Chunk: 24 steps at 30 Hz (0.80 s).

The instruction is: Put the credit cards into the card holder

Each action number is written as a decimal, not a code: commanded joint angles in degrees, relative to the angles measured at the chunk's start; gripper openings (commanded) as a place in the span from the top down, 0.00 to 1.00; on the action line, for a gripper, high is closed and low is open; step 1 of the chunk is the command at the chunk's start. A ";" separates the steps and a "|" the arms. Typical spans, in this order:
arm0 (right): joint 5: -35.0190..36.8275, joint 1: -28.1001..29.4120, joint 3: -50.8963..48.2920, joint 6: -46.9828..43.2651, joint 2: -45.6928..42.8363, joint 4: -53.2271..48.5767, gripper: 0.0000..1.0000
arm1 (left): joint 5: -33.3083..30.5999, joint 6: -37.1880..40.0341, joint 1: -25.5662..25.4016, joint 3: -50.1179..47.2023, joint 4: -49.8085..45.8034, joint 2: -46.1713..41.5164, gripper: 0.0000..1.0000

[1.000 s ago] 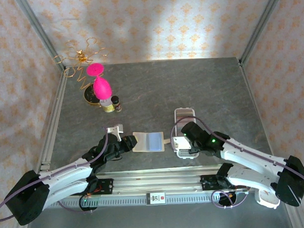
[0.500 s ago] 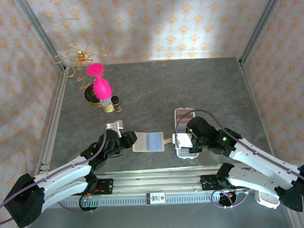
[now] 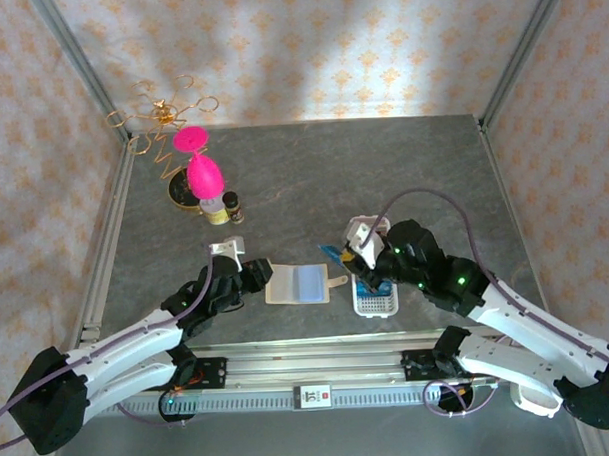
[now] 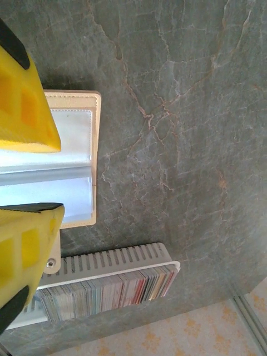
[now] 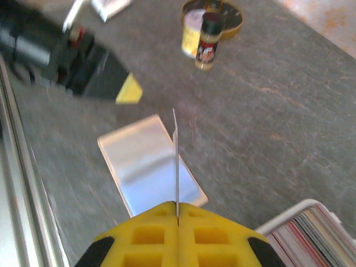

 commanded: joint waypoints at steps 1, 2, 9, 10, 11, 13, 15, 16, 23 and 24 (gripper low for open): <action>1.74 -0.28 0.83 22.16 3.17 7.79 1.00 | -1.32 0.98 -0.27 1.02 -1.20 -0.48 0.70; 2.87 -0.28 0.80 26.62 4.78 8.03 1.00 | -0.80 0.97 -0.29 1.02 -1.08 -0.11 0.70; 1.99 -0.28 -8.62 48.49 5.28 20.13 1.00 | 1.49 1.22 -0.30 1.32 0.32 3.44 0.75; 2.03 -0.28 -10.02 51.54 5.46 21.86 1.00 | 1.41 1.38 -0.30 1.51 0.51 4.04 0.76; 2.33 -0.28 -10.88 54.50 6.09 22.52 1.00 | 1.28 1.47 -0.30 1.61 0.72 4.66 0.78; 2.56 -0.28 -11.89 59.22 7.98 23.13 1.00 | 1.24 1.49 -0.30 1.95 1.09 6.01 0.81; 1.27 -0.13 -13.00 62.08 10.09 24.87 1.00 | 1.87 1.41 -0.31 2.16 1.94 7.43 0.86; 1.04 0.21 -13.87 63.29 11.27 26.36 1.00 | 2.31 1.32 -0.23 2.32 2.39 8.20 0.88; 0.85 2.21 -15.54 65.29 19.05 33.36 1.00 | 3.54 0.63 -0.27 1.94 3.96 10.43 1.00; 0.86 2.39 -15.43 65.42 19.95 33.91 1.00 | 3.90 0.53 -0.30 1.68 4.26 10.54 1.00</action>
